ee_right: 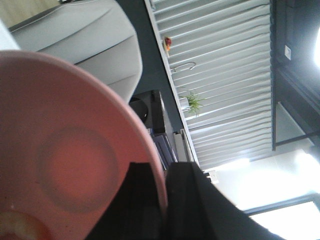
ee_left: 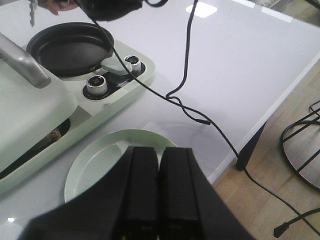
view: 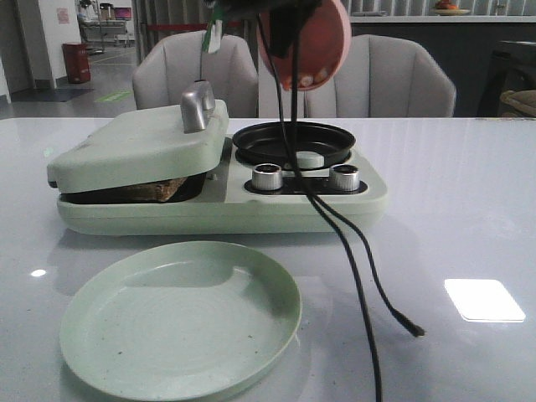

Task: Make breakfast with bread and shrimp
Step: 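Tilt the pink bowl over the frying pan to pour the shrimp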

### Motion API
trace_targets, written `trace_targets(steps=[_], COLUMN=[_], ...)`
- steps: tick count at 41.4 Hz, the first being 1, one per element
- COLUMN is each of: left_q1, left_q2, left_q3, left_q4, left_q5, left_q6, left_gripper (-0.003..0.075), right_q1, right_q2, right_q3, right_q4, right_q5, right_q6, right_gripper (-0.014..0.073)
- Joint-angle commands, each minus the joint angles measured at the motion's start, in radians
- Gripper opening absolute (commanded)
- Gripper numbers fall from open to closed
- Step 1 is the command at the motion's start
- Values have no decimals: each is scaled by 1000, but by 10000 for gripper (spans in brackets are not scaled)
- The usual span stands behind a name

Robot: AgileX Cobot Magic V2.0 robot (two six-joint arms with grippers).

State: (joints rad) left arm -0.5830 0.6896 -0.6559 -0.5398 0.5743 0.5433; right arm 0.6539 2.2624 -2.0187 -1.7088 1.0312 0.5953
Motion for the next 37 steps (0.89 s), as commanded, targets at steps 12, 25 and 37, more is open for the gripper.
trace_targets(steps=[12, 25, 37], left_q1=[-8, -8, -8], left_q2=[-2, -2, -2], left_q3=[-31, -31, -31], left_q4=[-24, -24, -24], left_q5=[-70, -70, -72], left_q6=[-2, -2, -2], left_gripper=[98, 98, 98], right_q1=[-2, -2, -3], right_q2=[-175, -69, -124], right_q3=[-67, -22, -24], right_q4=[-103, -103, -103], right_q5=[-48, 8, -6], right_q6=[-49, -72, -74], right_gripper=[45, 45, 45])
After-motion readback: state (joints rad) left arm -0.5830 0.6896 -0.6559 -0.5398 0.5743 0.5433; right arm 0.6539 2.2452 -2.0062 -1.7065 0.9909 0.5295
